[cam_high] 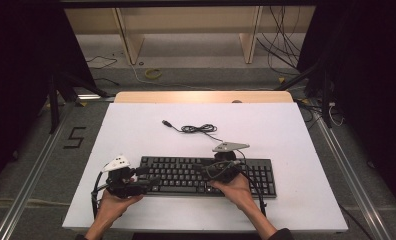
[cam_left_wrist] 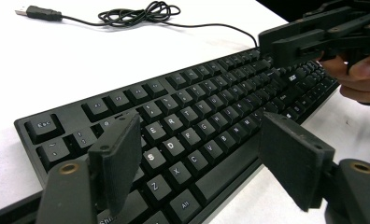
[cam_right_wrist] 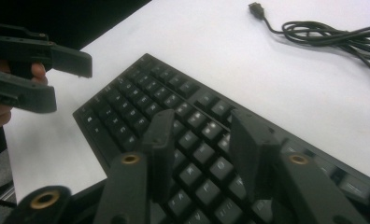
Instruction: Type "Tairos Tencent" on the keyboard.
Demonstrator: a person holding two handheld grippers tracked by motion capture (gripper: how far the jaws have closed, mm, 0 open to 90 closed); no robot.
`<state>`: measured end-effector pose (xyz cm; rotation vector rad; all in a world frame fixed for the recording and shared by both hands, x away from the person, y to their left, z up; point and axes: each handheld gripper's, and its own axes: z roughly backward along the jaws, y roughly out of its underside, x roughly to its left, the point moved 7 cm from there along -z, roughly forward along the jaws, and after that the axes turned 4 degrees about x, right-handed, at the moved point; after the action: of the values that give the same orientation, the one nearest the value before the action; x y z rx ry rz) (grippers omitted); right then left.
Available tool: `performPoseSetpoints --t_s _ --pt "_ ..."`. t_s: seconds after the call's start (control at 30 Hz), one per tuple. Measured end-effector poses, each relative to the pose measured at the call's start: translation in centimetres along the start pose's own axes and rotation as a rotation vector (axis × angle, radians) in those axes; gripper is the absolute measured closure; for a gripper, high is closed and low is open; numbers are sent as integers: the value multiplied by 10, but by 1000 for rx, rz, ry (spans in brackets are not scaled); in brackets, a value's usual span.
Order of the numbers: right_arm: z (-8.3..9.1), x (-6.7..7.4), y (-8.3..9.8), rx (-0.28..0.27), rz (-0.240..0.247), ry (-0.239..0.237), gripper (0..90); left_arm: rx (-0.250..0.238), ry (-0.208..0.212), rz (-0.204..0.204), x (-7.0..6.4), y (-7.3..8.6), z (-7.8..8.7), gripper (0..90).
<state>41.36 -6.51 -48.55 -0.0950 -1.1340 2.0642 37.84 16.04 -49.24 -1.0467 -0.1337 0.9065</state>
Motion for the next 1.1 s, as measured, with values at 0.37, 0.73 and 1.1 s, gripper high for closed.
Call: performPoseSetpoints --t_s 0.37,0.73,1.1 --pt "34 -14 15 -51 -26 6 480 3 2 5 0 0 -1 292" --pt "63 -24 24 -120 -54 9 423 4 11 9 0 -2 -4 289" --pt "99 -28 42 -174 -38 50 371 -4 11 -6 -4 1 2 285"
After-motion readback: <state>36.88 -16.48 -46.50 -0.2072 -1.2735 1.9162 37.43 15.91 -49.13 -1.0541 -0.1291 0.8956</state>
